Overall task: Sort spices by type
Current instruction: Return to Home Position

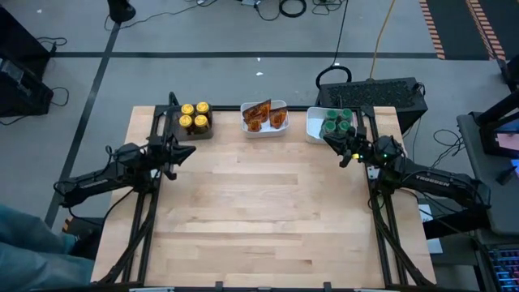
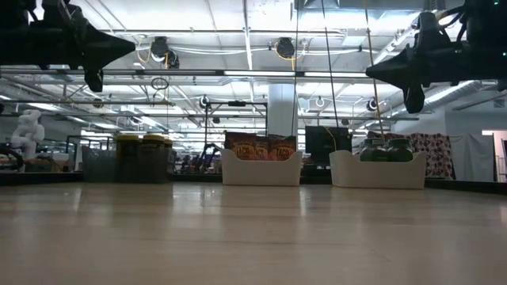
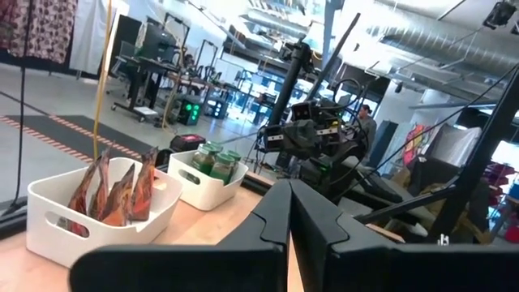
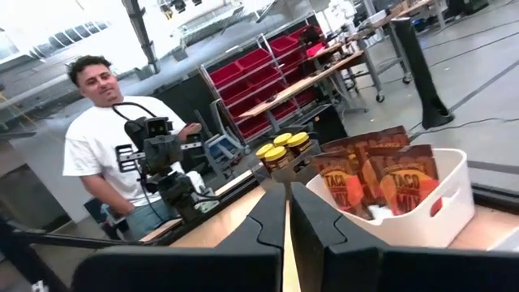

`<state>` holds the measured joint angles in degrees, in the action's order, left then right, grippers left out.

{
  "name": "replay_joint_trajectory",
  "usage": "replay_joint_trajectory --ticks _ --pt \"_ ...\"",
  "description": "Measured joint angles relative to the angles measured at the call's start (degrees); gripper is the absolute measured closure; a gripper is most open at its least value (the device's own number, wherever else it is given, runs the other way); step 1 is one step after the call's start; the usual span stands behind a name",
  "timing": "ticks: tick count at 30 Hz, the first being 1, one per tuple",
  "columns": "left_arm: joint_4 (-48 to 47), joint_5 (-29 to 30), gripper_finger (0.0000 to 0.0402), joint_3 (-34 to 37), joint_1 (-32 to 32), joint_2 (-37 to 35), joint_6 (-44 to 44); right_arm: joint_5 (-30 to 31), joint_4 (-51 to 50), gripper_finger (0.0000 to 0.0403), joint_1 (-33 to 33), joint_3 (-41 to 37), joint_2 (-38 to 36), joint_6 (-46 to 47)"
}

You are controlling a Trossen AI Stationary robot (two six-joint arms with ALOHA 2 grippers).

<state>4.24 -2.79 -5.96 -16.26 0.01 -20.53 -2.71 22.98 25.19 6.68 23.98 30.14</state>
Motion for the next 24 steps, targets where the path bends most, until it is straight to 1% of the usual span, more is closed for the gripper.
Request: replay_joint_trajectory --ticks 3,6,8,11,13,16,20,24 --pt "0.73 0.02 0.0389 0.12 -0.01 0.01 0.37 0.09 0.51 0.0403 0.00 -0.24 0.24 -0.42" --pt "7.64 -0.08 0.0389 3.05 -0.02 0.00 -0.09 0.09 3.82 0.0403 0.00 -2.95 0.78 1.29" --pt "10.56 -0.80 0.0389 4.97 0.00 0.02 -1.52 -0.01 3.94 0.0403 0.00 -4.45 0.69 1.87" --pt "10.94 -2.11 0.0389 5.38 -0.02 0.00 -4.25 -0.07 3.90 0.0403 0.00 -5.02 -0.90 2.20" --pt "10.75 -3.57 0.0389 5.38 0.01 0.01 -4.50 -0.09 3.61 0.0403 0.00 -4.98 -1.71 1.16" --pt "9.95 -4.15 0.0389 5.38 -0.02 0.00 -4.64 -0.07 0.53 0.0403 0.00 -4.98 -3.40 -0.26" --pt "8.34 -4.22 0.0389 5.38 0.00 0.00 -4.68 -0.05 -5.70 0.0403 0.00 -4.98 -6.41 0.20" --pt "7.94 -4.13 0.0389 5.40 -0.02 0.00 -4.64 -0.03 -9.19 0.0403 0.00 -4.98 -9.15 0.54"
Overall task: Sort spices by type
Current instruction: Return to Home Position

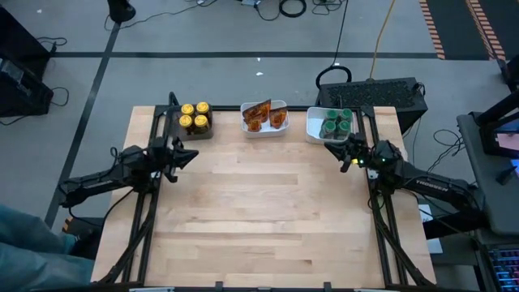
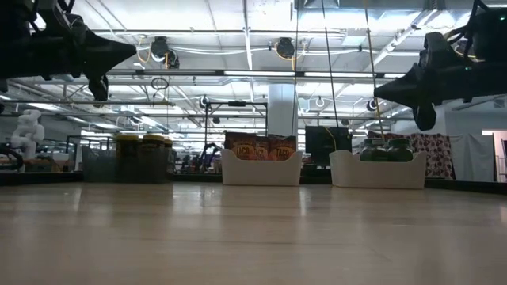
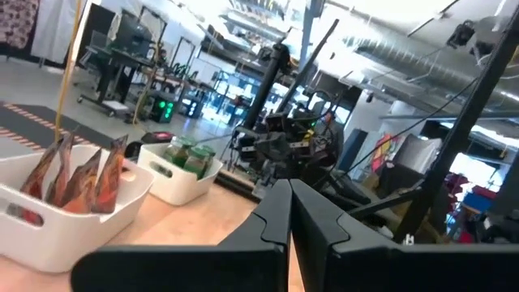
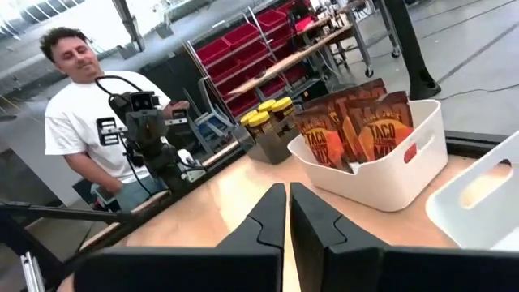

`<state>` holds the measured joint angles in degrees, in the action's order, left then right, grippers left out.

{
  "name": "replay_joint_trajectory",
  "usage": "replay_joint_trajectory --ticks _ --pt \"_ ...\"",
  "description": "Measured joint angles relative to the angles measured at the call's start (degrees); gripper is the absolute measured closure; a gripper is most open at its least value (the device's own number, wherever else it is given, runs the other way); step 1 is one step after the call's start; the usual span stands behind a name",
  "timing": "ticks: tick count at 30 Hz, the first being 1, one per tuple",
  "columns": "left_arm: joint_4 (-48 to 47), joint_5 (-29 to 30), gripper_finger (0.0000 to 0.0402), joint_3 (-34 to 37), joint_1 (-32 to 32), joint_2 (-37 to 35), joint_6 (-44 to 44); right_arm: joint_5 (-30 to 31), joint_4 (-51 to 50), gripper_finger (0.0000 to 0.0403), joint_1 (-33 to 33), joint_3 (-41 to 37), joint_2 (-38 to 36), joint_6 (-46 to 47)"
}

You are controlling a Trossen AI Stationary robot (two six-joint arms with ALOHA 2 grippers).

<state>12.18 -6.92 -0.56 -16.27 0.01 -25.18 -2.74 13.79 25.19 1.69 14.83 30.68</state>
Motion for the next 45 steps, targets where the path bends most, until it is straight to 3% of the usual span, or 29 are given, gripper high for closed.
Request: replay_joint_trajectory --ticks 6,11,23,31,45 --pt "-3.60 1.16 0.0389 0.00 0.00 0.00 0.45 1.14 -9.27 0.0403 0.00 0.00 -3.68 -0.29" --pt "-3.75 1.30 0.0389 0.00 0.00 0.00 2.20 1.00 -12.79 0.0403 0.00 0.00 -5.40 -5.66" --pt "-9.17 3.33 0.0388 0.00 0.00 0.02 14.85 1.22 -14.95 0.0403 -0.07 0.01 -5.32 -10.83" --pt "-10.83 8.25 0.0388 0.00 0.00 0.09 16.61 1.22 -15.01 0.0403 -0.07 0.02 -5.16 -10.83" --pt "-11.16 8.30 0.0388 -0.02 0.00 0.20 16.69 1.22 -15.05 0.0403 -0.07 0.02 -5.16 -10.83"
